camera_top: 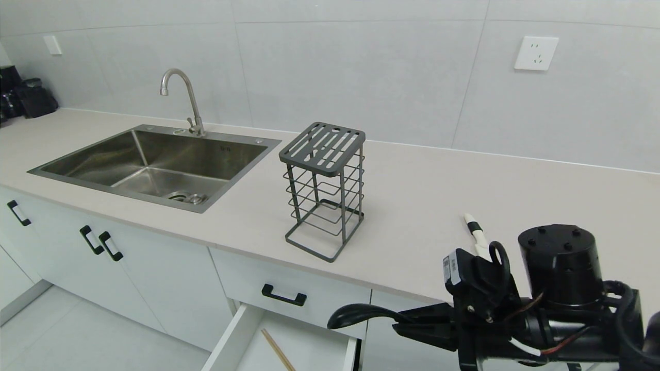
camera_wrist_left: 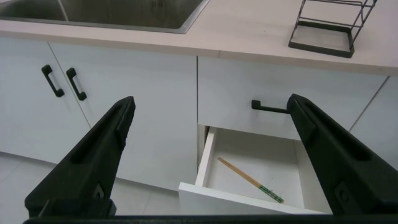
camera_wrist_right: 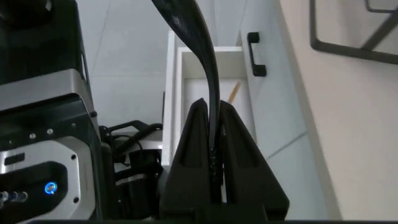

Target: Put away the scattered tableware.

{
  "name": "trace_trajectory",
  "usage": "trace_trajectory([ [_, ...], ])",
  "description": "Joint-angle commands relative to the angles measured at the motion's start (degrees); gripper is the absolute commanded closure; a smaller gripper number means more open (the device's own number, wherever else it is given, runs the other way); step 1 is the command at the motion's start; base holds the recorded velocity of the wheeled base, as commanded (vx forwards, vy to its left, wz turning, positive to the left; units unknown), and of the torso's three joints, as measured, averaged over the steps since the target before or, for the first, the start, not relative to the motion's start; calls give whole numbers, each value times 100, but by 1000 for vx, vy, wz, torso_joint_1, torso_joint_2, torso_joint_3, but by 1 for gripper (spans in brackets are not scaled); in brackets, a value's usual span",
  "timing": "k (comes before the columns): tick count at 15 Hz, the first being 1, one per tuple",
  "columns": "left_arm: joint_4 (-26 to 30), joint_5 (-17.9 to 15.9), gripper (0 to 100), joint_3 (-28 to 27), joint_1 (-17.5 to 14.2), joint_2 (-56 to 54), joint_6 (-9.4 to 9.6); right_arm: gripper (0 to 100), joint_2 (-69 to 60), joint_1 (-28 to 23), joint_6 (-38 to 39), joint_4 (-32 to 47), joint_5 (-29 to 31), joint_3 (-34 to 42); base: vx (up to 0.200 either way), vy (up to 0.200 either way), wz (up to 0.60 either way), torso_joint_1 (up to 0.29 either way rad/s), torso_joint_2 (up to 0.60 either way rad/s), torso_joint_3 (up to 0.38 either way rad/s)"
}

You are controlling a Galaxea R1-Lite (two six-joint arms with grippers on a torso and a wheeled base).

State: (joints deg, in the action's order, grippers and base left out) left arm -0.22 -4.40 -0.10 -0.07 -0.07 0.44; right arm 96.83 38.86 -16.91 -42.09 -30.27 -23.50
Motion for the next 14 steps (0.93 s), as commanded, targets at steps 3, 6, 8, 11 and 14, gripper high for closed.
trace_trajectory([
  [3, -4, 1, 0, 1, -1, 7, -9, 100, 723, 772, 469, -317, 311, -409, 0, 0, 0, 0, 0, 0],
  [6, -4, 1, 0, 1, -1, 7, 0, 100, 1347, 1317, 812, -502, 522, -928, 0, 0, 0, 0, 0, 0],
  [8, -4, 1, 0, 1, -1, 7, 0, 100, 1664, 1616, 1225, -677, 795, -1288, 0, 0, 0, 0, 0, 0],
  [11, -4, 1, 0, 1, -1, 7, 0, 100, 2226, 1967, 2016, -923, 1568, -1868, 0, 0, 0, 0, 0, 0],
  [14, -4, 1, 0, 1, -1, 7, 0, 100, 2587, 2002, 2060, -871, 1867, -2167, 0, 0, 0, 0, 0, 0],
])
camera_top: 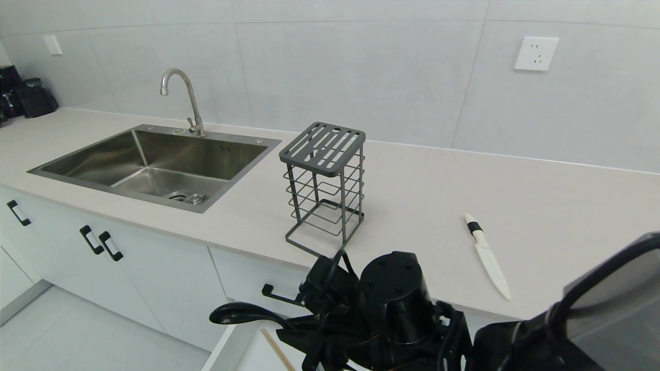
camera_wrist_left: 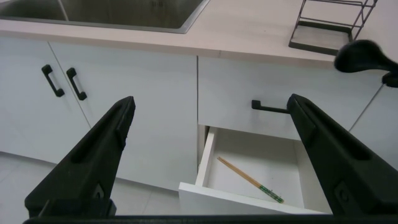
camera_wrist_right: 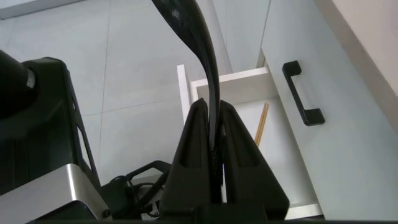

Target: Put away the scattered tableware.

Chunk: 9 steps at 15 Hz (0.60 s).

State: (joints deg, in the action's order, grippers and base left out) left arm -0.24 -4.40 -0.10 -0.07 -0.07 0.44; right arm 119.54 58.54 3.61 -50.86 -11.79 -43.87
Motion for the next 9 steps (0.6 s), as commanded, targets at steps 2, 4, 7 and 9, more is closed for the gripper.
trace_trajectory([
  [2, -2, 1, 0, 1, -1, 7, 0, 100, 386, 105, 114, 138, 151, -288, 0, 0, 0, 0, 0, 0],
  [4, -2, 1, 0, 1, -1, 7, 0, 100, 421, 149, 70, 146, 159, -359, 0, 0, 0, 0, 0, 0],
  [7, -2, 1, 0, 1, -1, 7, 0, 100, 438, 193, 96, 155, 168, -376, 0, 0, 0, 0, 0, 0],
  [9, -2, 1, 0, 1, -1, 7, 0, 100, 500, 211, 114, 155, 159, -394, 0, 0, 0, 0, 0, 0],
])
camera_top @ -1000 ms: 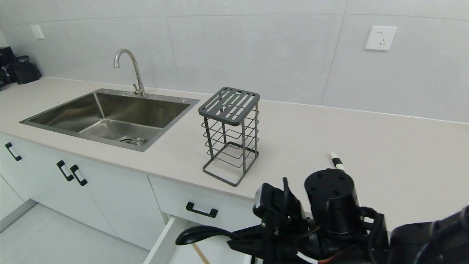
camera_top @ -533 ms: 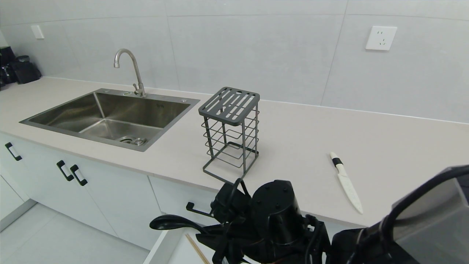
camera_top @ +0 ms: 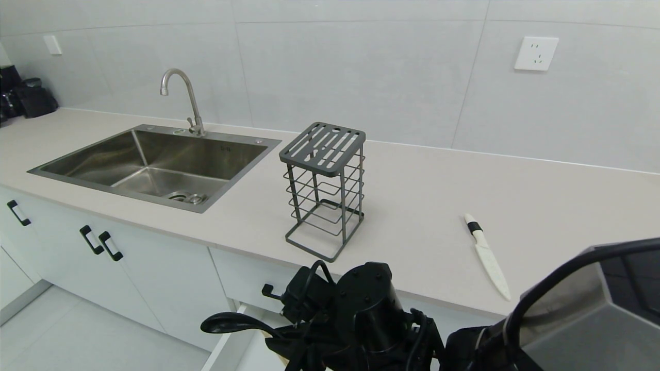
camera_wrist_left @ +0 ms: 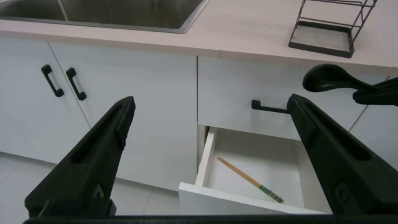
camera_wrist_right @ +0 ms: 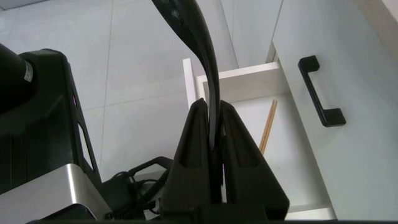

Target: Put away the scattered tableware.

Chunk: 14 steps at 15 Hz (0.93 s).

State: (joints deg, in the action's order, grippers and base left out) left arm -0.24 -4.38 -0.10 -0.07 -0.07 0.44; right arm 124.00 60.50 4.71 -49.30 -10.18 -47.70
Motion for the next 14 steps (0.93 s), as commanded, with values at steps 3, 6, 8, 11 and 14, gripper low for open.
trace_trajectory([
  [3, -2, -2, 0, 1, -1, 7, 0, 100, 124, 32, 13, -1, -37, 24, 0, 0, 0, 0, 0, 0],
  [6, -2, -2, 0, 1, -1, 7, 0, 100, 124, 32, 22, 61, -46, -99, 0, 0, 0, -106, 200, 98],
  [8, -2, -2, 0, 1, -1, 7, 0, 100, 133, 41, 22, 87, -46, -99, 0, 0, 0, -222, 454, 215],
  [11, -2, -2, 0, 1, -1, 7, 0, 100, 124, 41, 22, 87, -46, -99, 0, 0, 0, -251, 491, 240],
  [14, -2, -2, 0, 1, -1, 7, 0, 100, 124, 41, 22, 96, -46, -99, 0, 0, 0, -255, 486, 237],
])
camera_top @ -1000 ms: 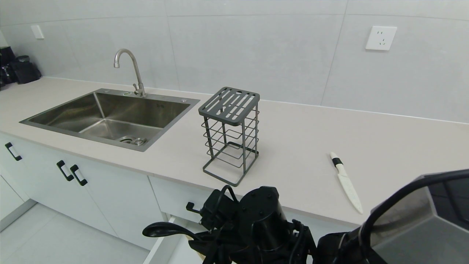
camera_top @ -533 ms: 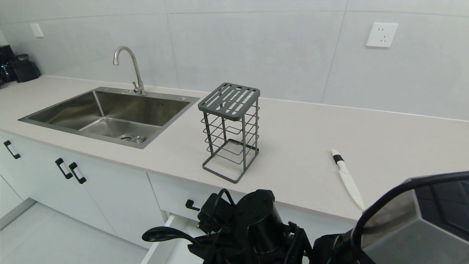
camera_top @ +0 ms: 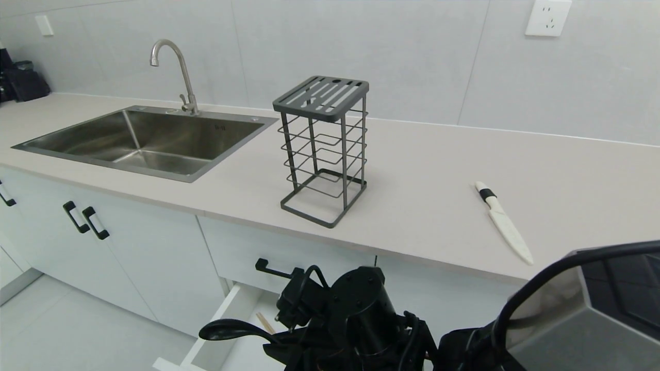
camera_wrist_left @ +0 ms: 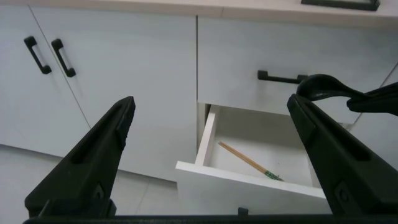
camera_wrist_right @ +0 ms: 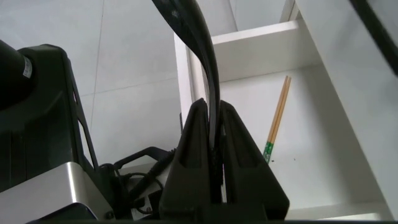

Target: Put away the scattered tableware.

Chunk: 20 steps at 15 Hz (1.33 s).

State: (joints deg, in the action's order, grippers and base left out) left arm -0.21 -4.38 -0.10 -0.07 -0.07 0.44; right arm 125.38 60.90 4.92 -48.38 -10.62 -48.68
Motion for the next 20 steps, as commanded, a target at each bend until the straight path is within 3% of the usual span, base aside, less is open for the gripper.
trace_trajectory([
  [1, -6, -2, 0, 1, -1, 7, 0, 100, -5, 0, 0, 4, -2, -1, 0, 0, 0, -237, 481, 227],
  [10, -6, -2, 0, 1, -1, 7, 0, 100, 48, -8, -9, 13, -10, -10, 0, 0, 0, -240, 411, 177],
  [20, -6, -2, 0, 10, -1, 7, 0, 100, 356, -175, -53, 75, -10, -300, 0, 0, 0, -83, 143, 56],
])
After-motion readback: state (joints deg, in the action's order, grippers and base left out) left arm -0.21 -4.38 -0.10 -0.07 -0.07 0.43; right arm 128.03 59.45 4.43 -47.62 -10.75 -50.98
